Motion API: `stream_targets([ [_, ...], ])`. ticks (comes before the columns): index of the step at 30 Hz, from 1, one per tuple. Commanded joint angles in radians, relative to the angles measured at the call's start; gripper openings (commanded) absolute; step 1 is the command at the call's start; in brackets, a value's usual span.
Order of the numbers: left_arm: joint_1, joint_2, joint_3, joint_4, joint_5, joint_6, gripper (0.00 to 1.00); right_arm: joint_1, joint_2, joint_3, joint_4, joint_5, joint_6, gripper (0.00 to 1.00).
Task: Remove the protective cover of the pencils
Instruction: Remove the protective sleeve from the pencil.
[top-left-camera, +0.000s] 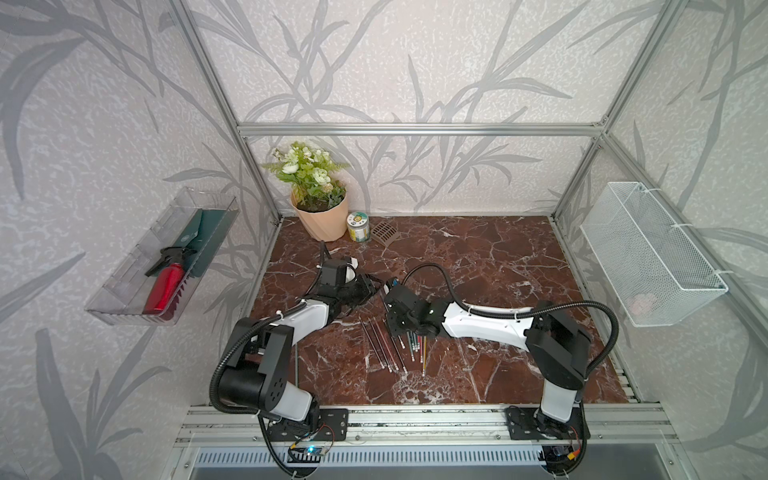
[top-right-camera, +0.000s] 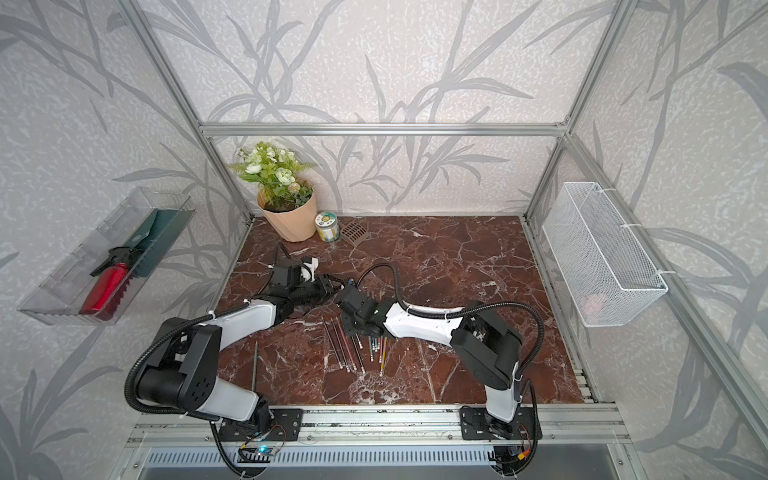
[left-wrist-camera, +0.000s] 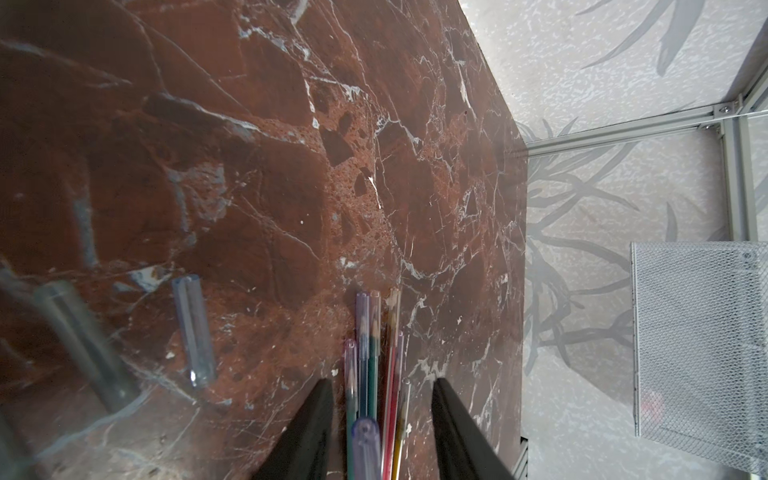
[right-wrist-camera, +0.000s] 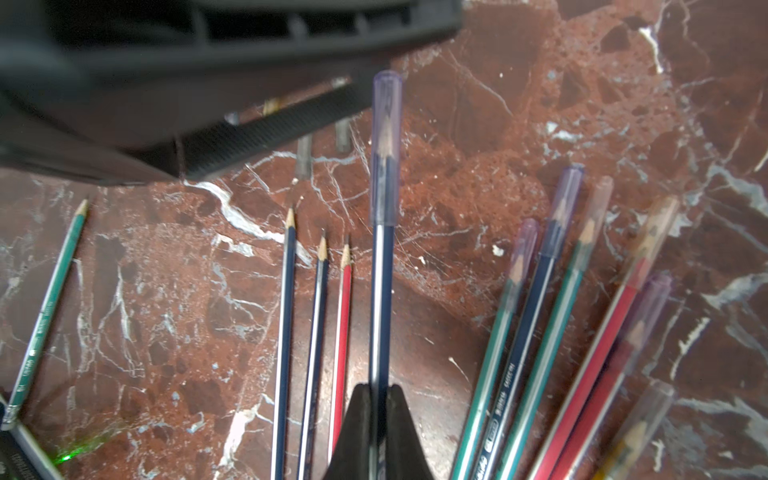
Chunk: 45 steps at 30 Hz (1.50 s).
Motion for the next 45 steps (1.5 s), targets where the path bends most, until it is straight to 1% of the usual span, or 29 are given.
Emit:
stream_targets([
  [1,-0.011,0.022,0.032,0.021,0.014,0.000,0.40,0.003,0.005,0.036,0.012,-0.008,0.005,0.00],
  [3,-0.015,0.031,0.036,0.021,0.016,0.000,0.40,0.005,0.010,0.044,0.010,-0.008,0.003,0.00],
  [5,-0.016,0.036,0.041,0.021,0.020,0.000,0.36,0.003,0.017,0.052,0.007,-0.009,0.002,0.00],
  [7,-0.018,0.035,0.040,0.018,0.020,0.002,0.27,0.003,0.024,0.060,0.002,-0.009,0.002,0.00],
  [11,-0.018,0.025,0.047,-0.008,0.005,0.014,0.13,0.004,0.027,0.062,0.000,-0.012,0.002,0.00],
  [12,-0.018,0.023,0.049,-0.017,0.000,0.019,0.11,0.004,0.028,0.059,0.001,-0.014,0.002,0.00],
  [17,-0.018,0.019,0.055,-0.034,-0.009,0.026,0.07,0.010,0.008,0.032,0.006,-0.015,0.002,0.00],
  [29,-0.015,0.006,0.061,-0.074,-0.040,0.029,0.00,0.072,-0.046,-0.063,0.027,0.025,0.011,0.00],
  [37,-0.002,-0.016,0.055,-0.103,-0.072,0.022,0.00,0.085,-0.096,-0.155,0.072,0.045,0.044,0.00],
  [45,0.008,-0.020,0.058,-0.124,-0.089,0.019,0.00,0.098,-0.104,-0.191,0.092,0.054,0.056,0.00],
])
